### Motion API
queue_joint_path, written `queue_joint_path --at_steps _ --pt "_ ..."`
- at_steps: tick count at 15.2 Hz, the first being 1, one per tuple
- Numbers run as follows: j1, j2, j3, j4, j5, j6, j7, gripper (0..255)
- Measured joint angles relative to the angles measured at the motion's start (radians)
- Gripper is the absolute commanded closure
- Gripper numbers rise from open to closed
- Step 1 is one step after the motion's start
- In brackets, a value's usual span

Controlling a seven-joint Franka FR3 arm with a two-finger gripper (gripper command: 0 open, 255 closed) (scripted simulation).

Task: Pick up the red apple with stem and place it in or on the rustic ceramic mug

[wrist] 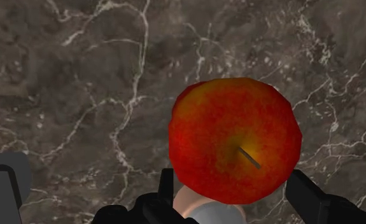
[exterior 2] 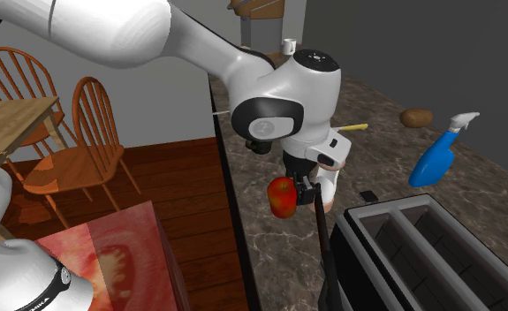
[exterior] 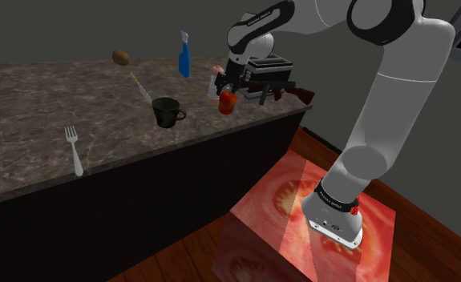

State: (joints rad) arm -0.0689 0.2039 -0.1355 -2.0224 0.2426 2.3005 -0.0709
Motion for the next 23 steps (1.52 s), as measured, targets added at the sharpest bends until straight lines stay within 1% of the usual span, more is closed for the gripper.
queue_joint_path --at_steps 5,8,23 --pt "0.0 -0.001 0.0 0.0 0.0 0.0 0.0 255" --pt "0.0 -0.013 -0.002 0.009 -0.007 -0.023 0.005 255" --pt "0.002 -0.094 -0.009 0.111 -0.046 -0.201 0.053 255"
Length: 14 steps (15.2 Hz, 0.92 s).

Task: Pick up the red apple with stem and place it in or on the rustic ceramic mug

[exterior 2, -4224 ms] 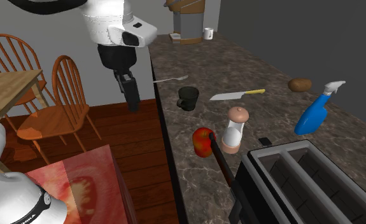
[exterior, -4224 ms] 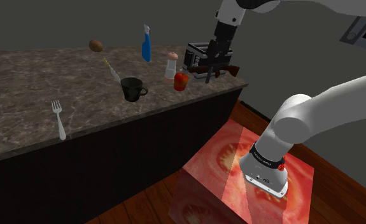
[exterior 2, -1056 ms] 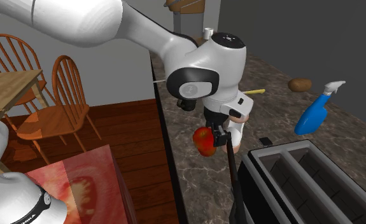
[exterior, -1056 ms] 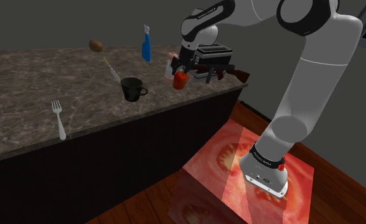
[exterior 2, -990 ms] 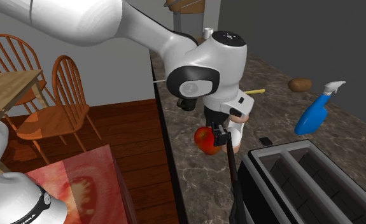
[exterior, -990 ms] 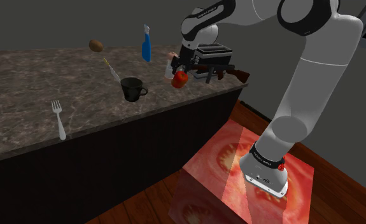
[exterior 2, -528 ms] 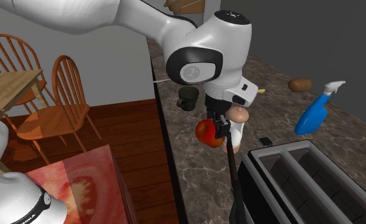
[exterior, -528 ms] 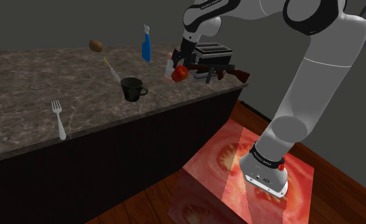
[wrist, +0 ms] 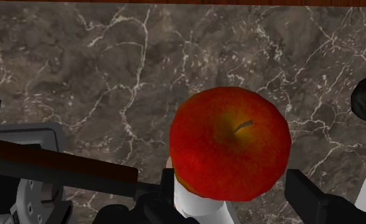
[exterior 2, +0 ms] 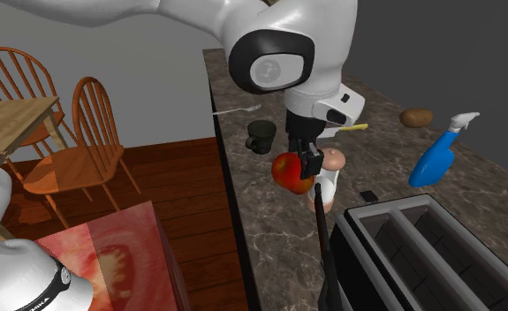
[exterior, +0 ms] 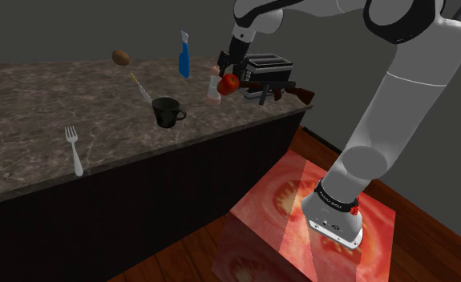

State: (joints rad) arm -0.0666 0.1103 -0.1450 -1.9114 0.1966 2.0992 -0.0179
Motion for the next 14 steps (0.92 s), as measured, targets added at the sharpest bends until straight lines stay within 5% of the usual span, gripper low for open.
queue_joint_path --at_steps 14 --pt "-0.002 -0.036 -0.003 0.143 -0.021 -0.176 0.033 255"
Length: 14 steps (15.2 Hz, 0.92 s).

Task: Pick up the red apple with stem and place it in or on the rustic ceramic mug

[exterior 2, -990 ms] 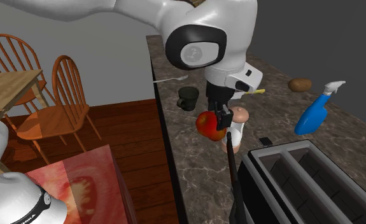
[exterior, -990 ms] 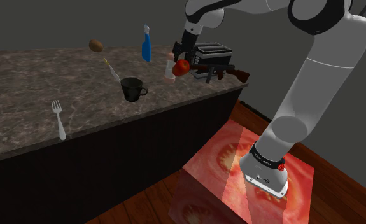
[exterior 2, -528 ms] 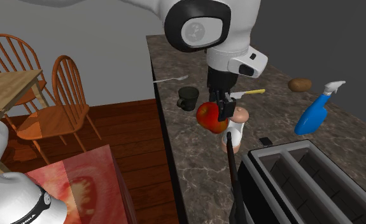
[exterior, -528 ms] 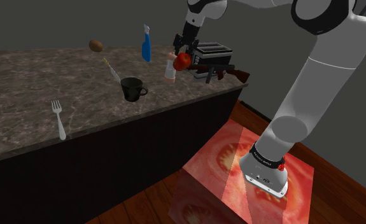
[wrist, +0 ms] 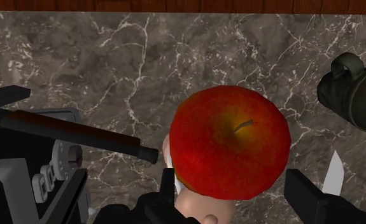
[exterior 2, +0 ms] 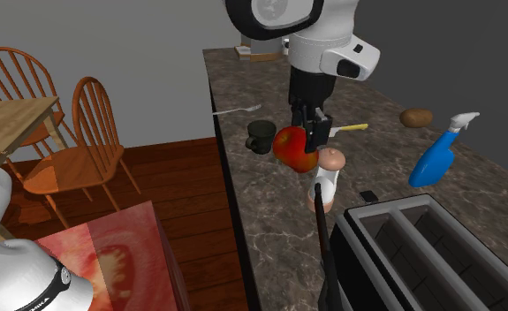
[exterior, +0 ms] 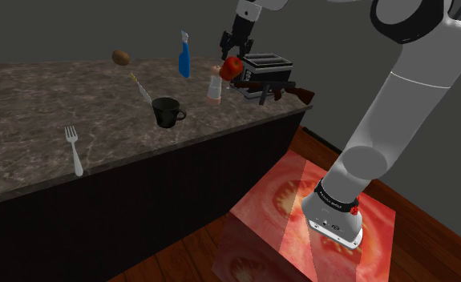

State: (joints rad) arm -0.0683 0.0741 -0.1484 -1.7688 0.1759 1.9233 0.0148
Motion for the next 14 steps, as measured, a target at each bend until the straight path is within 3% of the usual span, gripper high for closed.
queue_joint_path --at_steps 4,14 --pt "0.025 0.008 0.021 0.036 -0.006 -0.02 0.051 255" --pt "0.144 0.102 0.112 0.194 -0.036 -0.053 0.275 255"
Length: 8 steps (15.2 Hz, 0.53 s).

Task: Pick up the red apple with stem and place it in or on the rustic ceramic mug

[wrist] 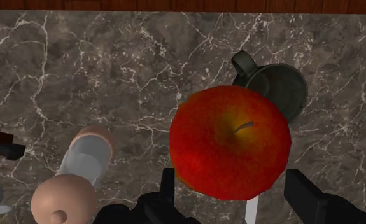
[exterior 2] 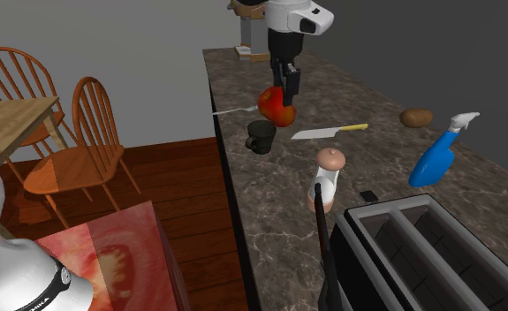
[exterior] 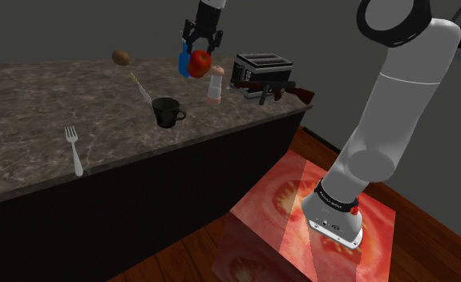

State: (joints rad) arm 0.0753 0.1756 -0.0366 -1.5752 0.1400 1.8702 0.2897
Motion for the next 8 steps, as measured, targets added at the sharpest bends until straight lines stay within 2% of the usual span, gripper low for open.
queue_joint_path --at_steps 6,8 --pt "0.076 0.114 0.043 0.172 -0.026 -0.043 0.129 255" --pt "0.101 0.171 0.054 0.267 -0.036 -0.077 0.17 255"
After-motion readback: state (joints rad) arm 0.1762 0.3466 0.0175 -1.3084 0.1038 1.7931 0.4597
